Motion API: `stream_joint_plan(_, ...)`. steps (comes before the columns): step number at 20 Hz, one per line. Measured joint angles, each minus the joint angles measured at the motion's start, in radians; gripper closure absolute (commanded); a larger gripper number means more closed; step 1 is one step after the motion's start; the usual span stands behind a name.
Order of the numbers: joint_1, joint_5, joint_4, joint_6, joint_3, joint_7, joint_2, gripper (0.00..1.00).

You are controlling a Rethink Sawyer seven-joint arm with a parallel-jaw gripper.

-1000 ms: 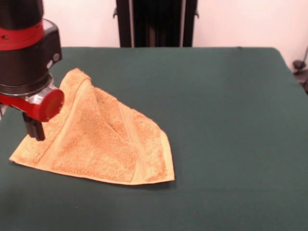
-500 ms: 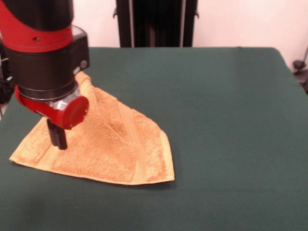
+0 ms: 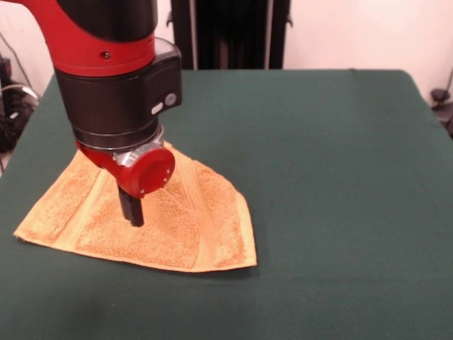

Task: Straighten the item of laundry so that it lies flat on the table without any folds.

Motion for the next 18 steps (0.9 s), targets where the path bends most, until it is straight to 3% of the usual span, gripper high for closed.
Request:
stream_joint_plan(8,0.0,0.018,0.022,-0.008,0.0,0.026,0.0,1.0)
stream_joint_plan(9,0.002,0.018,0.022,-0.019,-0.002,0.026,0.0,0.0)
stream_joint_plan(18,0.033,0.018,0.022,-0.043,-0.032,0.027,0.0,0.0)
